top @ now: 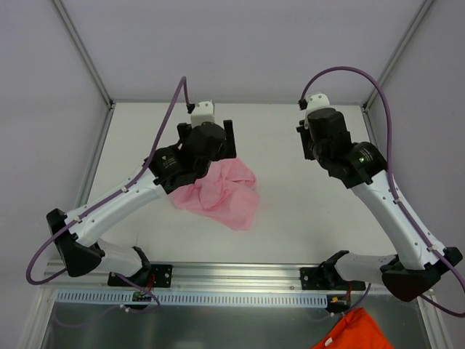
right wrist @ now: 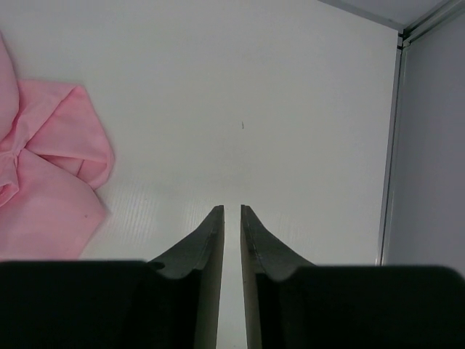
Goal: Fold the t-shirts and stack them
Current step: Flatten out the tshirt
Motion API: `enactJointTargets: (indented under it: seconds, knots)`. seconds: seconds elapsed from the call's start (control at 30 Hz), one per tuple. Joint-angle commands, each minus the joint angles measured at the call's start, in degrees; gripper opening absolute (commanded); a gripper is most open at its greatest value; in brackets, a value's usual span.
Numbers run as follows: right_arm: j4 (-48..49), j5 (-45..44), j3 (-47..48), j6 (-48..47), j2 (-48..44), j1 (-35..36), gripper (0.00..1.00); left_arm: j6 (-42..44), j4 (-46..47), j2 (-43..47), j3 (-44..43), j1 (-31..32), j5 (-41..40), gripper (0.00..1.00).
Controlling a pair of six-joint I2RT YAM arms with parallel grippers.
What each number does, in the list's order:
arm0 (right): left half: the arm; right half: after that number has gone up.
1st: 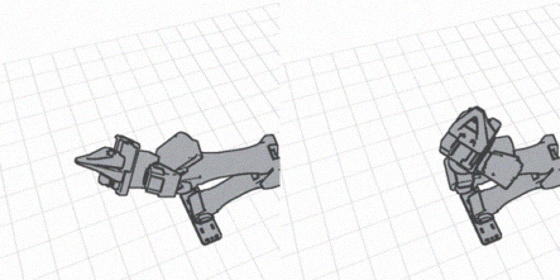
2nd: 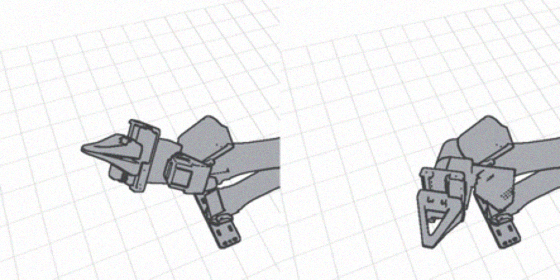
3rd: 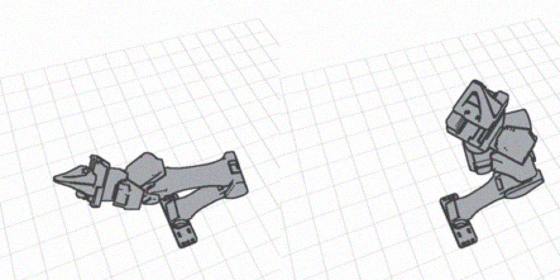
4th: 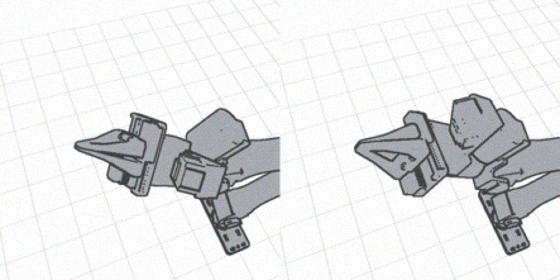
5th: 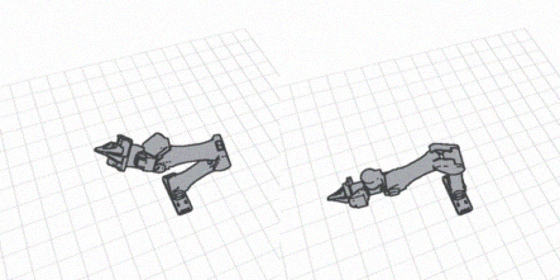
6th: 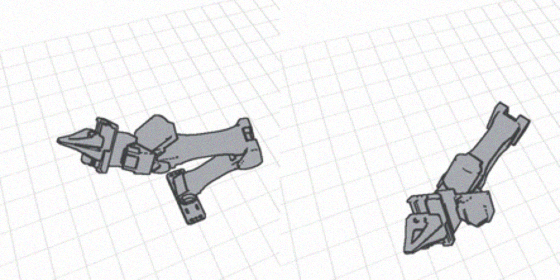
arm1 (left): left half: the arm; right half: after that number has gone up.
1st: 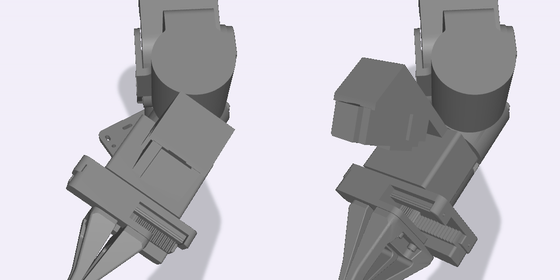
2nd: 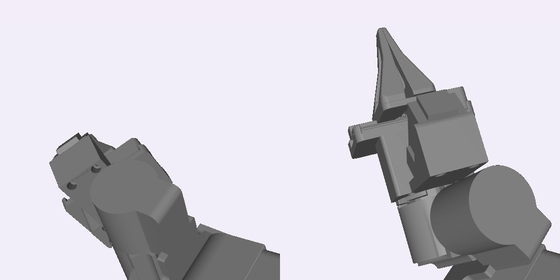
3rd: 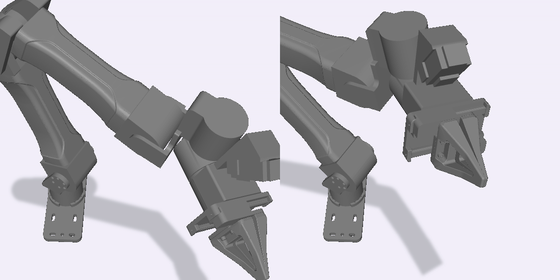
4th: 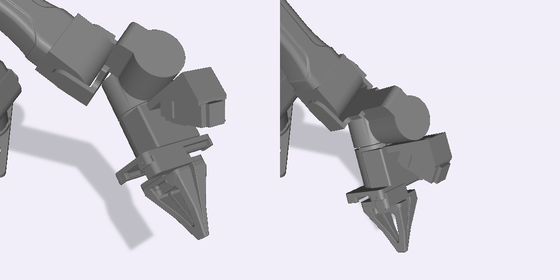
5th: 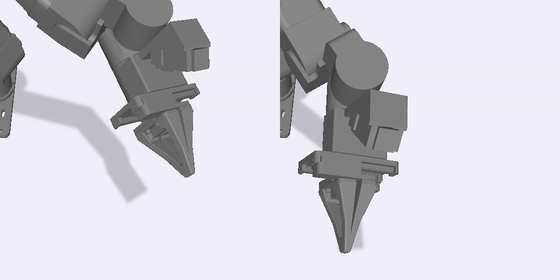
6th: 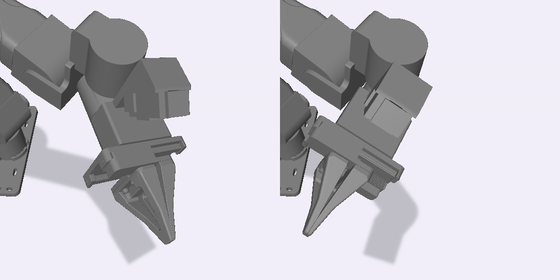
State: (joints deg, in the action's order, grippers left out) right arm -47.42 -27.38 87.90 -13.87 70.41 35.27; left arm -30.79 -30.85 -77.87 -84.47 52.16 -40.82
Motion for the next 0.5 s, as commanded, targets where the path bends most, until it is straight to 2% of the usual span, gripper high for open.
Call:
enactJointTargets:
  seconds: [0.0,0.17,0.47]
  knots:
    - [-0.30,-1.63,2.54,-0.99,-2.12,-0.46,0.19,-4.37,-0.53,-2.73,5.27,0.57,10.75,0.88]
    - [-0.83,-0.75,4.30,-0.81,-3.00,-0.46,0.19,-3.76,-0.88,-6.86,8.43,0.48,11.46,0.80]
    - [-1.62,-1.36,5.00,-0.55,-4.67,-0.46,0.20,-4.72,-0.18,-14.06,13.36,0.48,14.10,0.76]
